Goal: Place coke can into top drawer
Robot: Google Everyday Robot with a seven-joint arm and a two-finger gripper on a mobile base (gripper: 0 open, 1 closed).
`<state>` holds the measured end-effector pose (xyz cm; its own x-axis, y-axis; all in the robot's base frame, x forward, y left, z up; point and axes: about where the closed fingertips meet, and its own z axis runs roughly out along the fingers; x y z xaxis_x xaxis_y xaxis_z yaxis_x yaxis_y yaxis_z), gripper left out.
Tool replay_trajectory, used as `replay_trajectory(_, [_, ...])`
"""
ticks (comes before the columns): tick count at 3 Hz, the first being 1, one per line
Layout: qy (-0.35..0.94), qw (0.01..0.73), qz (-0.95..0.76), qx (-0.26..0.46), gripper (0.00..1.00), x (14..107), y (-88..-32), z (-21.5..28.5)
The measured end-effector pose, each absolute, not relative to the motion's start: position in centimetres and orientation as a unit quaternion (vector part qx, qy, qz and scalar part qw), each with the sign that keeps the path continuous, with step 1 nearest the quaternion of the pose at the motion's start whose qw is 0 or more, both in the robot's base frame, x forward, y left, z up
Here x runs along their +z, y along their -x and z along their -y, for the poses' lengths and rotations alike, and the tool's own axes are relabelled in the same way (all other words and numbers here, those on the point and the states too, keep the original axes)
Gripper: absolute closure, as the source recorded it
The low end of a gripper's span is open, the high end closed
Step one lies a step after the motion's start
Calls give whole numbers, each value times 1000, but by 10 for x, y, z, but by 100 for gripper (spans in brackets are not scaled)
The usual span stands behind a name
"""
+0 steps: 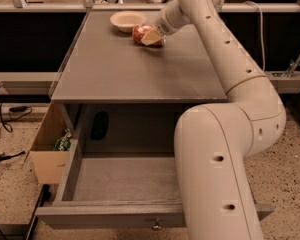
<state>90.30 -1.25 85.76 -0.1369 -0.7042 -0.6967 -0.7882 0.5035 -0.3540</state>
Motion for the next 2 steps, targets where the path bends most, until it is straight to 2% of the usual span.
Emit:
replay_trajectory(1, [496,431,-752,49,70,857,-903,12])
replay_trajectory(2, [496,431,-752,49,95,857,-903,12])
